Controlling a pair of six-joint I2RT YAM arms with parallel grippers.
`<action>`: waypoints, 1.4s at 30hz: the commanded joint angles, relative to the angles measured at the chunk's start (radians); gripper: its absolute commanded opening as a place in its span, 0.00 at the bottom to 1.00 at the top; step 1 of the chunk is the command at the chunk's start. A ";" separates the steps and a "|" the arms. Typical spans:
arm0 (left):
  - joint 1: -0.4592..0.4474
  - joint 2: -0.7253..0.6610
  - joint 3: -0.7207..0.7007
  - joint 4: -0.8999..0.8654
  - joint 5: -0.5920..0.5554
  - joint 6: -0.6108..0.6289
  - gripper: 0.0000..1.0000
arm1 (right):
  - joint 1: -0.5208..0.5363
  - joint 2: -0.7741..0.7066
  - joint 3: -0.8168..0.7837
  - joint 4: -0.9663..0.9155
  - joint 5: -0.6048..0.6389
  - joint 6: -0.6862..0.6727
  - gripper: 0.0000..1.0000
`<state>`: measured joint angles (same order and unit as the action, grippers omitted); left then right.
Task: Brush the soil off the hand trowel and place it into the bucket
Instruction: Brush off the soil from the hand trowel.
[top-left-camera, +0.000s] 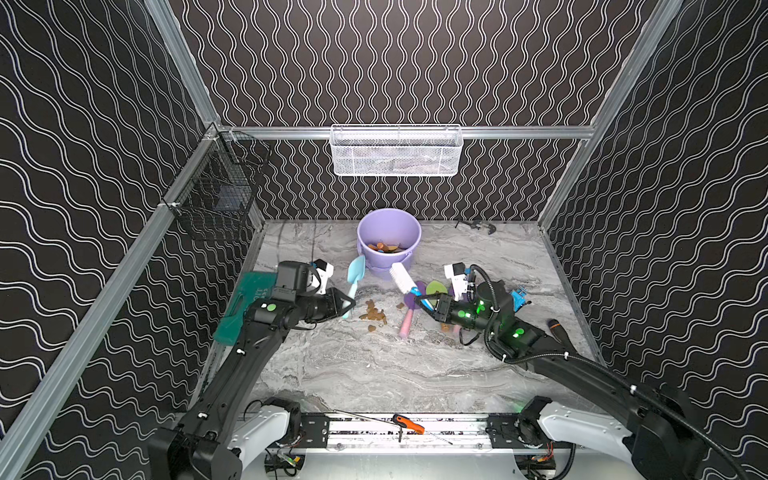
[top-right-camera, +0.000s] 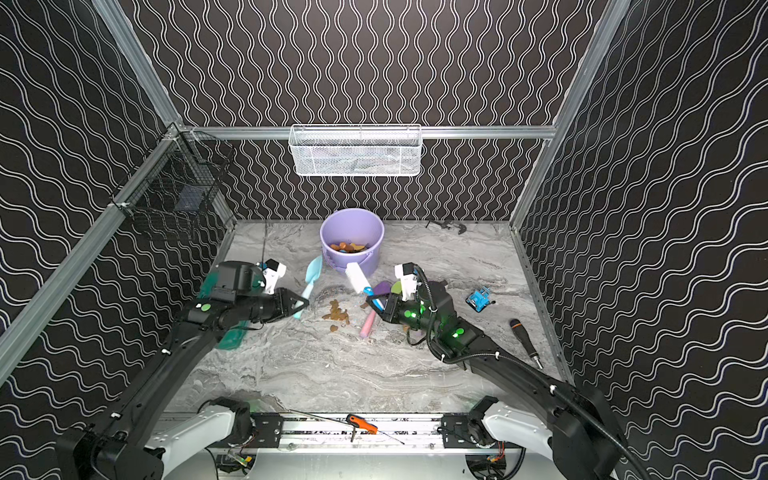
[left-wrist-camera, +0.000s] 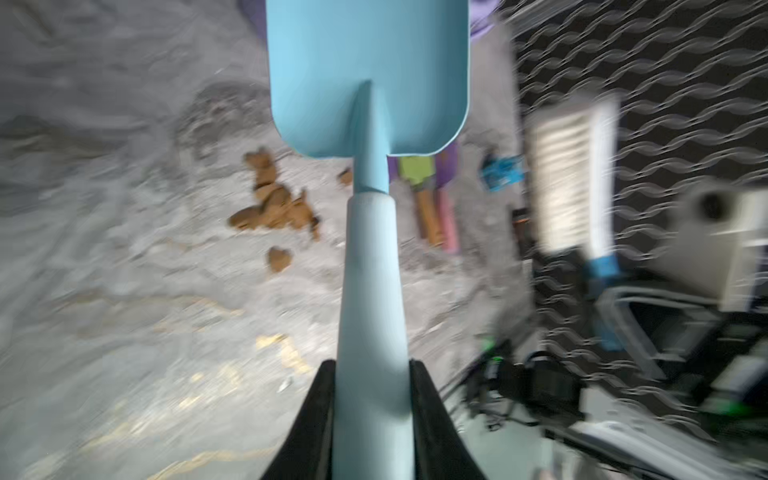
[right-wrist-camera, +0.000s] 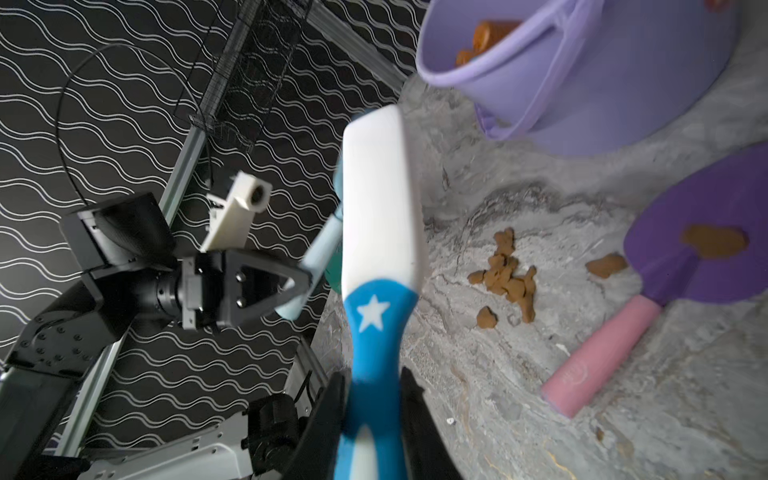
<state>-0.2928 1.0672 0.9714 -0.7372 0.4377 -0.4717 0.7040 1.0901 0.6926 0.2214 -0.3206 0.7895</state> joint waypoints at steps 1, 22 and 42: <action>-0.140 0.033 0.076 -0.220 -0.337 0.151 0.00 | 0.047 -0.007 0.045 -0.087 0.079 -0.093 0.00; -0.490 0.199 0.186 -0.316 -0.663 0.118 0.00 | 0.170 0.356 0.289 -0.347 0.191 -0.189 0.00; -0.532 0.202 0.170 -0.303 -0.666 0.116 0.00 | 0.194 0.365 0.160 -0.141 0.086 -0.152 0.00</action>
<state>-0.8242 1.2724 1.1393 -1.0748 -0.1974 -0.3603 0.9180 1.4570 0.8661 0.0994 -0.2707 0.6209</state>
